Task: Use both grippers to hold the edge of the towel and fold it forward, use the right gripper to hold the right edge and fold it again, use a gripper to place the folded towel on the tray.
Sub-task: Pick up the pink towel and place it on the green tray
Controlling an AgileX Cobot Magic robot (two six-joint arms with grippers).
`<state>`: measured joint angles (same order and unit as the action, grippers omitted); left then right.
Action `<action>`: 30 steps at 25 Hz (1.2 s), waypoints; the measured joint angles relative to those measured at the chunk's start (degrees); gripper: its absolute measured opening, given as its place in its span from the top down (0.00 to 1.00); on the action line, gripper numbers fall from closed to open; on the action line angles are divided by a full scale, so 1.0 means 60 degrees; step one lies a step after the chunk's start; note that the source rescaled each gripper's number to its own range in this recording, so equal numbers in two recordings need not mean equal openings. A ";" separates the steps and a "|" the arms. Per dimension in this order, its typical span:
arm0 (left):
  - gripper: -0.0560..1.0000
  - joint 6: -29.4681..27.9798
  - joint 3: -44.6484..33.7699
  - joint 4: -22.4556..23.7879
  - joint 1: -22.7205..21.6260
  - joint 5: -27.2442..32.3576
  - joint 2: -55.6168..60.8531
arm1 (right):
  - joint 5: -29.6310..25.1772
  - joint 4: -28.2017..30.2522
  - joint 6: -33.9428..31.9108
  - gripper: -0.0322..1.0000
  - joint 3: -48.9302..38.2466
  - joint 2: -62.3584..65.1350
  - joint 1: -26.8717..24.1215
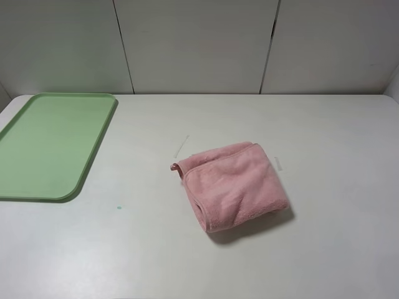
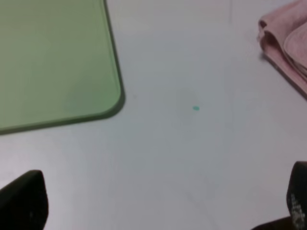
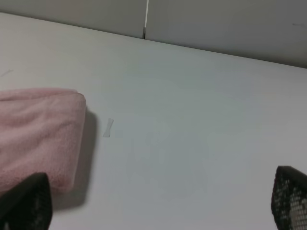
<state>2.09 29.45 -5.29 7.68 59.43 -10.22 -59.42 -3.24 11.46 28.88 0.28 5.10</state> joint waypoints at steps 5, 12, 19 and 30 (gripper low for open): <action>0.00 0.0669 0.0286 -0.0341 0.0000 -0.0621 -0.1753 | 0.0000 0.0000 0.0000 0.00 0.0000 0.0000 0.0000; 0.00 0.1456 0.0864 -0.0627 0.0071 -0.1483 -0.4382 | 0.0000 0.0000 0.0000 0.00 0.0000 0.0000 0.0000; 0.00 0.1682 0.1501 -0.0635 0.1598 -0.2833 -0.6962 | 0.0000 0.0000 0.0000 0.00 0.0000 0.0000 0.0000; 0.00 0.1222 0.2946 -0.0730 0.3621 -0.4918 -1.1115 | 0.0009 0.0000 0.0000 0.00 0.0000 0.0000 0.0000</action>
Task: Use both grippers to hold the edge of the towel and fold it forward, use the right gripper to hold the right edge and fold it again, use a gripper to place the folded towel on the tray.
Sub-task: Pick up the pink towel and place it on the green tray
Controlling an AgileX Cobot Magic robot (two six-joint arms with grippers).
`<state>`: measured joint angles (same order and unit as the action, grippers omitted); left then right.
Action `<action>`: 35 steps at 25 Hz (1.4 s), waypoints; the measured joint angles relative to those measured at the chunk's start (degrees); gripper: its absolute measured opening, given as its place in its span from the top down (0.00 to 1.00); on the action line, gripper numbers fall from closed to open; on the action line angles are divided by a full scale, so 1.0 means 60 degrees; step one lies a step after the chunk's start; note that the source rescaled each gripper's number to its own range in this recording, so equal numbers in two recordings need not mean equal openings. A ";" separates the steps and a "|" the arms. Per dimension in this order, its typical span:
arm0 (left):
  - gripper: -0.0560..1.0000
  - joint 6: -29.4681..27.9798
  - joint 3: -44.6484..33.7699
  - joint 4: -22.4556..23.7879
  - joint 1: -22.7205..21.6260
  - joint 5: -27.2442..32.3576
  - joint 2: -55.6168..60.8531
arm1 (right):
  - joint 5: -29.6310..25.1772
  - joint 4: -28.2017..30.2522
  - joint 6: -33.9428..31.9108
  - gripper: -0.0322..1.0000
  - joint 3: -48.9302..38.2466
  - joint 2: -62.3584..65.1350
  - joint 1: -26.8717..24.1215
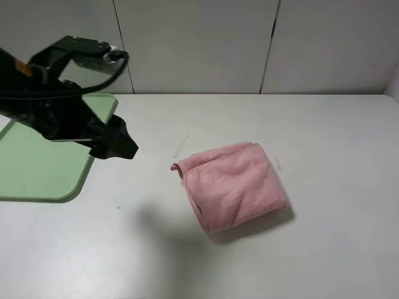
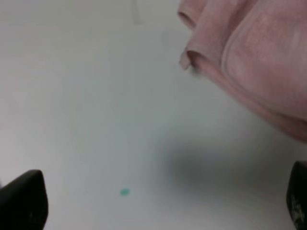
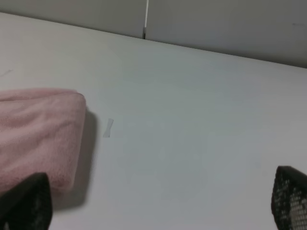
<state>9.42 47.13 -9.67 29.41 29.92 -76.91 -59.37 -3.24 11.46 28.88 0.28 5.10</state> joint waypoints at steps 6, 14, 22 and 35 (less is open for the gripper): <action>0.00 -0.0011 0.1221 0.0000 0.0820 -0.0121 -0.1897 | 0.0000 0.0000 0.0000 0.00 0.0000 0.0000 0.0000; 0.00 -0.0331 0.2618 -0.0026 0.1403 -0.0132 -0.4034 | 0.0000 0.0000 0.0000 0.00 0.0000 0.0000 0.0000; 0.01 -0.0408 0.3479 -0.0034 0.1415 -0.0140 -0.5552 | 0.0000 0.0000 0.0000 0.00 0.0000 0.0000 0.0000; 0.01 -0.0390 0.4119 0.0078 0.1549 -0.0837 -0.6630 | 0.0000 -0.0004 0.0000 0.00 0.0000 0.0000 0.0000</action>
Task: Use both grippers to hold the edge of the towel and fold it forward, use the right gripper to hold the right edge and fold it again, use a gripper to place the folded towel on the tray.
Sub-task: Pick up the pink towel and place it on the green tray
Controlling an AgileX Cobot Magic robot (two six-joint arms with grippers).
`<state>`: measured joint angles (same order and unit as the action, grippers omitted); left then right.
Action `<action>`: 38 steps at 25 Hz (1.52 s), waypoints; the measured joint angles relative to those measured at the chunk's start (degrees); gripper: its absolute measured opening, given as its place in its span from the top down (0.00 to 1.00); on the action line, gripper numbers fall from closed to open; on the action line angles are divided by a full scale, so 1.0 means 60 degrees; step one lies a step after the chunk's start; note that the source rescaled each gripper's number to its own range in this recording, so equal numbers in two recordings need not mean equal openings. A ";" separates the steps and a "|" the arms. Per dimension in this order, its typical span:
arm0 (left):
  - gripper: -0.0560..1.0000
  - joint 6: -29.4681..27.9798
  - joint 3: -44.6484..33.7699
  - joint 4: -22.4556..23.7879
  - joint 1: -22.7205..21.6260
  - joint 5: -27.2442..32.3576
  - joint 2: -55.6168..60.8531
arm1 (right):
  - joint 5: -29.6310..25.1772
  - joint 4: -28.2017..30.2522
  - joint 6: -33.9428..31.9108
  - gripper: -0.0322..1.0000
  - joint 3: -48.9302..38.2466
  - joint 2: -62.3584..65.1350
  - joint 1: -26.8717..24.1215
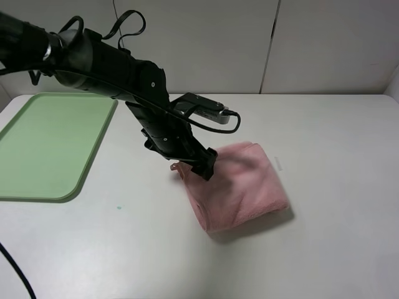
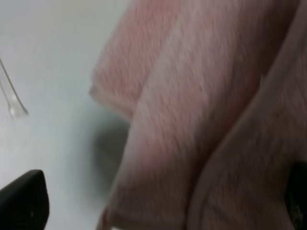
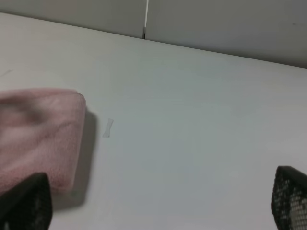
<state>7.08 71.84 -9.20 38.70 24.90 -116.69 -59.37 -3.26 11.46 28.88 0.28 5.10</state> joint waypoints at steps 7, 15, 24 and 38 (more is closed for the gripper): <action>0.01 0.0189 0.0481 0.0038 0.0058 -0.0015 -0.0599 | 0.0000 -0.0031 0.0000 0.00 0.0000 0.0000 0.0000; 0.01 0.0403 0.1132 0.0049 0.0346 -0.0015 -0.1331 | 0.0000 -0.0031 0.0000 0.00 0.0000 0.0000 0.0000; 0.04 0.0412 0.1275 0.0041 0.0509 -0.0143 -0.1523 | 0.0000 -0.0038 0.0000 0.00 0.0000 0.0000 0.0000; 0.46 0.0422 0.1275 -0.0036 0.0608 -0.0265 -0.1523 | 0.0000 -0.0038 0.0000 0.00 0.0000 0.0000 0.0000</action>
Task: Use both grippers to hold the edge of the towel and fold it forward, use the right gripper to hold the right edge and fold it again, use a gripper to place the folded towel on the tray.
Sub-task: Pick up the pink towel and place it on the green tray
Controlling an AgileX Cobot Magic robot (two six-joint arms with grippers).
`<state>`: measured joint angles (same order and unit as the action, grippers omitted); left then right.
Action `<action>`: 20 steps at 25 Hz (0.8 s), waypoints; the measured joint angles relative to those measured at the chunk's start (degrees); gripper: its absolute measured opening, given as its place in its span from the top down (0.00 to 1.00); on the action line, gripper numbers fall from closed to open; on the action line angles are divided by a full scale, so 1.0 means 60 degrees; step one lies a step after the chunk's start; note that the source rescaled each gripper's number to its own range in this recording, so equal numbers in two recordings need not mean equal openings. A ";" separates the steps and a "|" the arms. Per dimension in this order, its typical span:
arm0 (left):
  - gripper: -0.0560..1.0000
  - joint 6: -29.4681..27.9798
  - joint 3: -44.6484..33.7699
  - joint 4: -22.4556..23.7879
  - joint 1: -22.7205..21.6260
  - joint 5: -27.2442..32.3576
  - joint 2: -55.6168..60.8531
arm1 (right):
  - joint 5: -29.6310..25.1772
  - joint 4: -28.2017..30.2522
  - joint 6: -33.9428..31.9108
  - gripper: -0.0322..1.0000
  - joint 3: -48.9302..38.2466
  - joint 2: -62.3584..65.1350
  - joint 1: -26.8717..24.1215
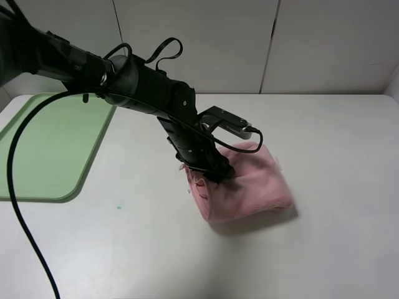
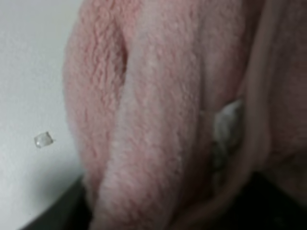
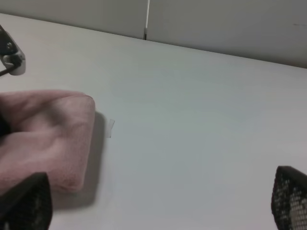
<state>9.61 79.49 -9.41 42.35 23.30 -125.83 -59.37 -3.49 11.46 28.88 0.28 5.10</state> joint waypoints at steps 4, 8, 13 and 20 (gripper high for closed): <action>0.67 0.0000 0.0000 -0.0006 0.0092 -0.0029 -0.0002 | 0.0000 0.0000 0.0000 0.00 0.0000 0.0000 0.0000; 0.88 0.0000 0.0036 -0.0006 0.0134 -0.0096 -0.0123 | 0.0000 0.0000 0.0000 0.00 0.0000 0.0000 0.0000; 0.88 0.0000 0.0051 -0.0006 0.0152 -0.0083 -0.0149 | 0.0000 0.0000 0.0000 0.00 0.0000 0.0000 0.0000; 0.88 0.0000 0.0051 0.0013 0.0142 0.0023 -0.0083 | 0.0000 0.0000 0.0000 0.00 0.0000 0.0000 0.0000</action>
<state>9.61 79.79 -9.34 43.20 23.44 -126.33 -59.37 -3.49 11.46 28.88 0.28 5.10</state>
